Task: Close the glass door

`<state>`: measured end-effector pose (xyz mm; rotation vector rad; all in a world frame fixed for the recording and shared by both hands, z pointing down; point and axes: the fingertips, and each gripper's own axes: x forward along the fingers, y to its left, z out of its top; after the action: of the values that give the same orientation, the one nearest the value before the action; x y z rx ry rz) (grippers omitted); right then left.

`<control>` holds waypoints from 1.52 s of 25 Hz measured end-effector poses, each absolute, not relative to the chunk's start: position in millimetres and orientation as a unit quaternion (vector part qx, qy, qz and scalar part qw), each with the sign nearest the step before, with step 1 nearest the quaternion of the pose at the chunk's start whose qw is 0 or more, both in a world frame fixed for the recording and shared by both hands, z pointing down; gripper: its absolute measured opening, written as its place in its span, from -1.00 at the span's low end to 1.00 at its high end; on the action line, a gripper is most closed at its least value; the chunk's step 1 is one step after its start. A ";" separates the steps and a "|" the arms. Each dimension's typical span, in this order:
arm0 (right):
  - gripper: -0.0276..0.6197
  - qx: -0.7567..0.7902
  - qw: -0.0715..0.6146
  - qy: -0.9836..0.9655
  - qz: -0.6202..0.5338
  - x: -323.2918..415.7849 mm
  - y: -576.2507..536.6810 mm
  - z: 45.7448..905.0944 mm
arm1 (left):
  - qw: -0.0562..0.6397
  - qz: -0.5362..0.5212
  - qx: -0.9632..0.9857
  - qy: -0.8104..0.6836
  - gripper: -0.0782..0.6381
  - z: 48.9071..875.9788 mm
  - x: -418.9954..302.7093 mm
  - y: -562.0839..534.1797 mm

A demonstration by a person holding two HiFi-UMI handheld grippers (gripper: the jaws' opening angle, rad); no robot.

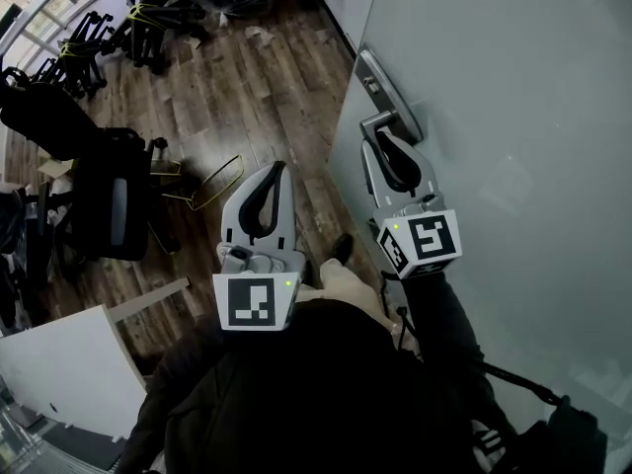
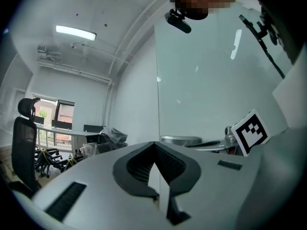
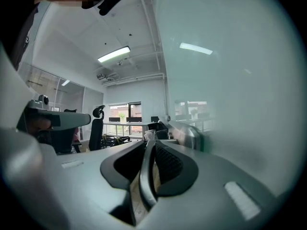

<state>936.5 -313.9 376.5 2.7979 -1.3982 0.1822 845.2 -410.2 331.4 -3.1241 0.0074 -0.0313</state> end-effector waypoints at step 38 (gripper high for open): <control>-0.70 0.773 0.000 -0.632 0.054 638.2 -442.9 381.9 | -0.005 -0.003 -0.978 0.210 -0.79 342.8 511.7 -474.9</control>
<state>638.2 -442.9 381.9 2.4285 -1.9846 0.1684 511.7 -474.9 342.8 -3.0816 0.6631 -0.0108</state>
